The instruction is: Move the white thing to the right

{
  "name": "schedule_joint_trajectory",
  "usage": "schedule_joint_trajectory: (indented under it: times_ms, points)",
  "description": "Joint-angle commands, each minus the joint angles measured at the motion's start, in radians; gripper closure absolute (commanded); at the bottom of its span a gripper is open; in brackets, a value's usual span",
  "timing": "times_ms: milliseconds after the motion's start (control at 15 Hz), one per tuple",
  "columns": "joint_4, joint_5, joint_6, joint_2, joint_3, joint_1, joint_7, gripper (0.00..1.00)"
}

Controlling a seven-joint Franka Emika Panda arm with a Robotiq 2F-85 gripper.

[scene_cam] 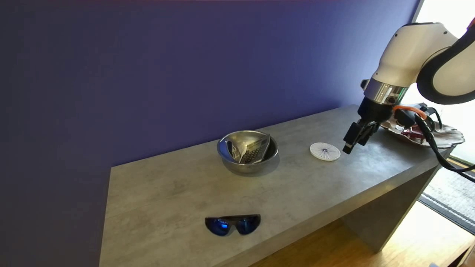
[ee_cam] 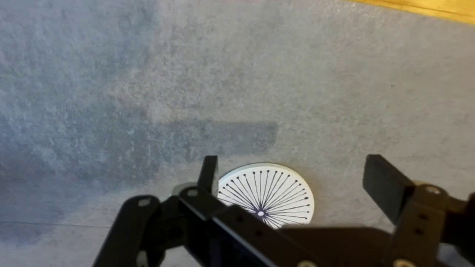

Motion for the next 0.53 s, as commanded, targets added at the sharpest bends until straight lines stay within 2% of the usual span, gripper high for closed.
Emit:
schedule_joint_trajectory:
  times_ms: [0, 67, 267, 333, 467]
  points:
    - [0.000, -0.026, 0.000, 0.001, 0.019, -0.025, 0.028, 0.00]
    - [0.019, -0.027, -0.007, 0.017, -0.062, 0.041, 0.165, 0.00]
    - [0.081, -0.048, -0.067, 0.061, -0.153, 0.130, 0.340, 0.00]
    - [0.104, -0.034, -0.114, 0.073, -0.149, 0.130, 0.377, 0.00]
    - [0.170, 0.001, -0.239, 0.093, -0.068, 0.067, 0.380, 0.00]
